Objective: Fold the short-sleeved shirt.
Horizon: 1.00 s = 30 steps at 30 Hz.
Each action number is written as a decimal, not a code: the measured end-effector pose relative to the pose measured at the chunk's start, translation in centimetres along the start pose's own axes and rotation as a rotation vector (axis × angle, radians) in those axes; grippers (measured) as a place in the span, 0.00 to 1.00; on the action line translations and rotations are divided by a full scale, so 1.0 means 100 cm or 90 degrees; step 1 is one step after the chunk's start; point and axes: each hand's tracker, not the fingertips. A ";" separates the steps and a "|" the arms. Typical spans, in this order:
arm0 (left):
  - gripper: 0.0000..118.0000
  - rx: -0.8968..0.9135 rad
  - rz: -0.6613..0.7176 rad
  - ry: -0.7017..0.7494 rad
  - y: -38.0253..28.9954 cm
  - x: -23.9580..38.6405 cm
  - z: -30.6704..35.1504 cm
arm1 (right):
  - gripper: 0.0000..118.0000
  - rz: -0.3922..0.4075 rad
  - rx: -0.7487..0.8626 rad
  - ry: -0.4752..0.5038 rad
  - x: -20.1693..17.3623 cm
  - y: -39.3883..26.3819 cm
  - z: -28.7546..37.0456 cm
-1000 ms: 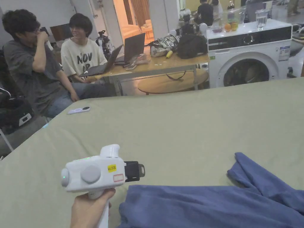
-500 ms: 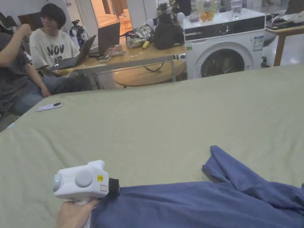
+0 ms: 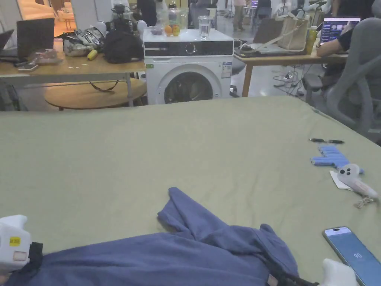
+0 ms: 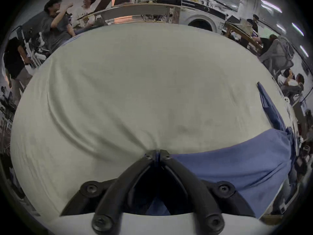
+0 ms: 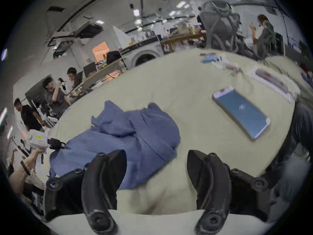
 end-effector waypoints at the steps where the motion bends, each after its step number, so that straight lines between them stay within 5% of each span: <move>1: 0.00 0.003 0.001 0.000 -0.001 0.000 0.001 | 0.47 -0.011 -0.011 -0.008 -0.001 -0.002 -0.006; 5: 0.00 0.026 0.020 -0.002 -0.007 -0.001 0.006 | 0.02 -0.002 -0.007 0.006 -0.009 -0.003 -0.020; 9: 0.00 0.178 0.062 -0.052 -0.019 0.001 0.057 | 0.02 0.021 0.058 0.021 -0.015 0.008 0.010; 11: 0.00 0.278 0.099 -0.110 -0.018 0.012 0.115 | 0.01 0.041 0.075 0.076 -0.026 0.028 0.034; 12: 0.00 0.304 -0.093 0.073 -0.014 0.010 0.149 | 0.01 0.065 0.081 0.096 -0.034 0.038 0.042; 14: 0.00 0.411 -0.119 0.053 -0.017 0.033 0.206 | 0.01 0.158 0.123 0.083 -0.057 0.064 0.057; 17: 0.00 0.505 -0.169 0.055 -0.011 0.052 0.270 | 0.01 0.170 0.174 0.124 -0.079 0.105 0.076; 30: 0.00 0.641 -0.201 0.097 0.072 0.103 0.351 | 0.01 0.282 0.316 0.121 -0.203 0.258 0.110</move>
